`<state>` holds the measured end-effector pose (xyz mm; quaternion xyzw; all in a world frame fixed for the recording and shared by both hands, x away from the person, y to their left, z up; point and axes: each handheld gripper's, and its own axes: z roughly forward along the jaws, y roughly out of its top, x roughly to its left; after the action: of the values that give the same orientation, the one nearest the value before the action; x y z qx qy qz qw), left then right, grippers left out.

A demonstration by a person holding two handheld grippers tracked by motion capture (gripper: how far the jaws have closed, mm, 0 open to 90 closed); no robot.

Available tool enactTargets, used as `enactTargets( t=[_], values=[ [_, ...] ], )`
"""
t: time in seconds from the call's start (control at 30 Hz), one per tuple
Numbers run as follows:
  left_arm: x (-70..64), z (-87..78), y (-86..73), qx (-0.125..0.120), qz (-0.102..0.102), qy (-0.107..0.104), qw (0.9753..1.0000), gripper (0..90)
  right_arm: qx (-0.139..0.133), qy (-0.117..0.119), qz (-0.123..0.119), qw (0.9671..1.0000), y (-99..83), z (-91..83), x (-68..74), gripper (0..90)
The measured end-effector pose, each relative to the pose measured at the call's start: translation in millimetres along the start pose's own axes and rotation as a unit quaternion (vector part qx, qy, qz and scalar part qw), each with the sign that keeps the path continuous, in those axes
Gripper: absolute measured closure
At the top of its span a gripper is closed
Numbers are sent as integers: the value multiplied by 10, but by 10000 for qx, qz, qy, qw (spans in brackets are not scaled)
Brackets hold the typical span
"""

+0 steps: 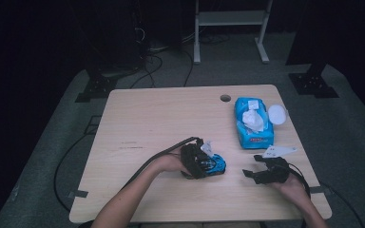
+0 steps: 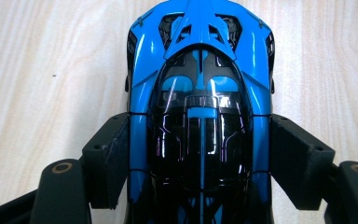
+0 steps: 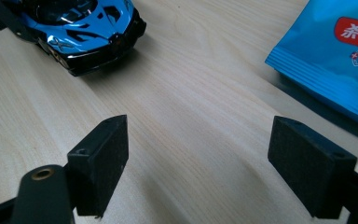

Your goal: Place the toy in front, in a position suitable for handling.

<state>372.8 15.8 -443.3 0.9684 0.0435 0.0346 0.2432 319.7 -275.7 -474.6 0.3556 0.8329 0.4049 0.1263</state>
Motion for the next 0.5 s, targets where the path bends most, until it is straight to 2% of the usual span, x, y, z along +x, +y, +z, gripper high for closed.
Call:
enactTargets(
  t=[0.5],
  values=[
    [10, 66, -11, 78, -24, -98, 9999, 278, -16, 2, 5, 10000, 0, -3, -4, 196]
  ],
)
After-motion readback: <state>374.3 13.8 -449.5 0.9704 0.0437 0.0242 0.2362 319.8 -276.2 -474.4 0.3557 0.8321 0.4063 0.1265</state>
